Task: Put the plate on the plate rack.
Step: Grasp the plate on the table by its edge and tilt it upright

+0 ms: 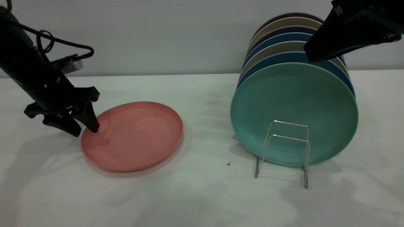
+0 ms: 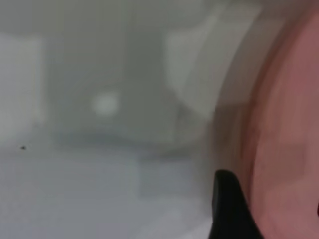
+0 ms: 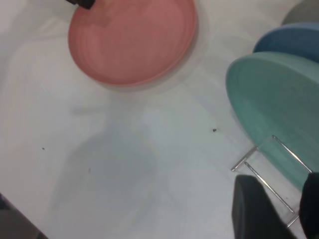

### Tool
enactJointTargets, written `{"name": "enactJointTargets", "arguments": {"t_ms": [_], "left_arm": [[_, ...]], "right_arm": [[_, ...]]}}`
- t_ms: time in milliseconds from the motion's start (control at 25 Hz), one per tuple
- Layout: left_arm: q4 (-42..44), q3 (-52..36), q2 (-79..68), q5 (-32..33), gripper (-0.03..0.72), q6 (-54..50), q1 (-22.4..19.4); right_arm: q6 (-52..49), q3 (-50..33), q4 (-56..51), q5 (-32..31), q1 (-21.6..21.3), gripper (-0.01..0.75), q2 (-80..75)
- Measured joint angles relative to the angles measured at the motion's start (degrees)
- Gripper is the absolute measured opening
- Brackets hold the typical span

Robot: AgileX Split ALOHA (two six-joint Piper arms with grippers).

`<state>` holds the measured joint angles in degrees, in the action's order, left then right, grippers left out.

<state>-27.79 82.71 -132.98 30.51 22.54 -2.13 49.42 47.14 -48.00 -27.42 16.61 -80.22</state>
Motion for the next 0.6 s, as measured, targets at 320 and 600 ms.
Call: {"name": "enactJointTargets", "arguments": {"t_ms": [320, 600], "left_arm": [[0.6, 0.0, -0.2, -0.6, 0.446, 0.6, 0.0], [0.6, 0.0, -0.3, -2.2, 0.385, 0.7, 0.0]], "right_arm": [[0.1, 0.0, -0.1, 0.1, 0.0, 0.25, 0.0], [0.1, 0.0, -0.2, 0.2, 0.0, 0.25, 0.0]]}}
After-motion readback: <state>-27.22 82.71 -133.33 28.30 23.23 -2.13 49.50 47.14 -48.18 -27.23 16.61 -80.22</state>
